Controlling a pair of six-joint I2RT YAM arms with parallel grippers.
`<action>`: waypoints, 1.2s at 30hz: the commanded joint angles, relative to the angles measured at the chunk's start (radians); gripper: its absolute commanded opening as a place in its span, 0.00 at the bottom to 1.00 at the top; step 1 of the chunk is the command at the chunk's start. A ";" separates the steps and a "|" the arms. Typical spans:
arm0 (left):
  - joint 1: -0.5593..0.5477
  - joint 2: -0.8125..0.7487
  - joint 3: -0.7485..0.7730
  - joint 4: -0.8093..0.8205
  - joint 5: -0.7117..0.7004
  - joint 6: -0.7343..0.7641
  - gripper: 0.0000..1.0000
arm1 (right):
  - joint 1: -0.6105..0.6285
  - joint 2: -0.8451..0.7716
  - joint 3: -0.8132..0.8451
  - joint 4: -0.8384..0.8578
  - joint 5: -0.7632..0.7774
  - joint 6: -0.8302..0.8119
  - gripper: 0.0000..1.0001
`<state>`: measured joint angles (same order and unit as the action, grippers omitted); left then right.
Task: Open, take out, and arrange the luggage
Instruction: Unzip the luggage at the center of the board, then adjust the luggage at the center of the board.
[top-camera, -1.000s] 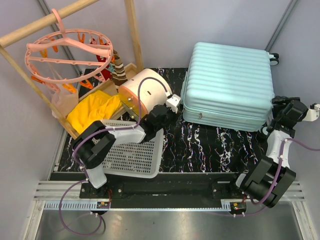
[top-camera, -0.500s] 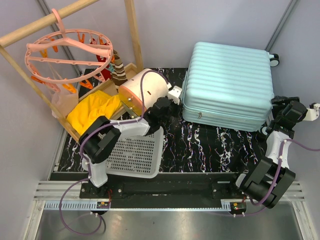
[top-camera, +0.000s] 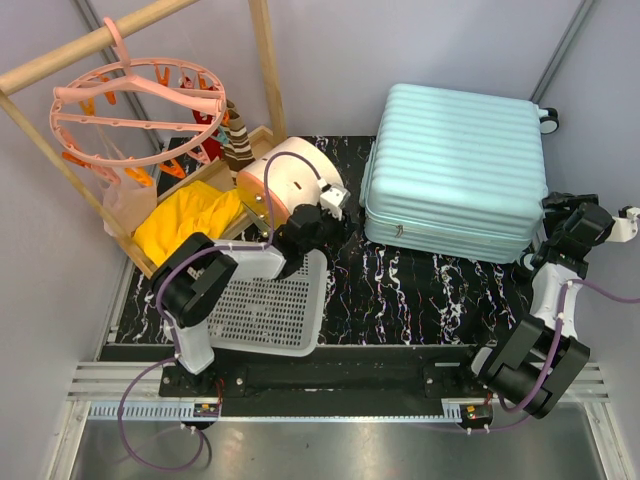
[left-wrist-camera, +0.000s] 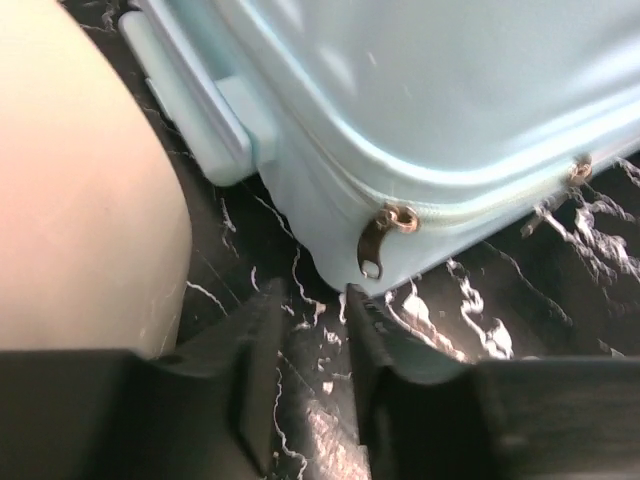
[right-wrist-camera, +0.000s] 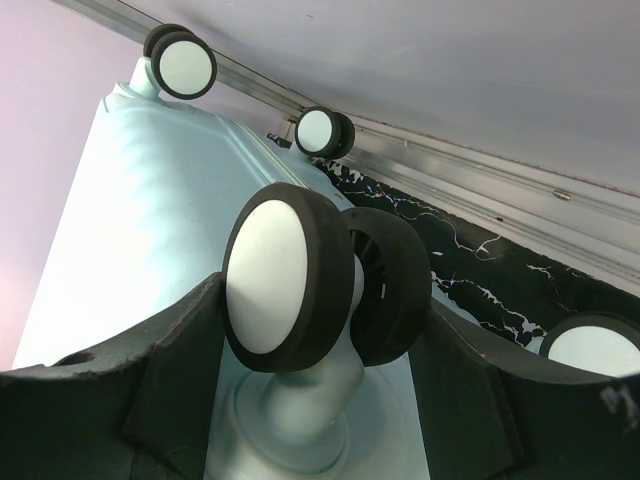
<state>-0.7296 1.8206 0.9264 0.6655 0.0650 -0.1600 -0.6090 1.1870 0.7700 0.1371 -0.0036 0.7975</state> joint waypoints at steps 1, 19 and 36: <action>0.019 -0.046 -0.008 0.155 0.208 0.014 0.46 | 0.080 -0.007 -0.021 -0.024 -0.197 -0.282 0.00; 0.078 0.092 0.117 0.157 0.389 0.000 0.71 | 0.080 -0.009 -0.015 -0.021 -0.226 -0.288 0.02; 0.096 0.149 0.146 0.126 0.414 -0.065 0.57 | 0.080 -0.004 -0.017 -0.011 -0.243 -0.291 0.02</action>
<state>-0.6777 1.9194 1.0332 0.7582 0.4141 -0.1902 -0.6090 1.1866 0.7696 0.1394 -0.0113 0.7853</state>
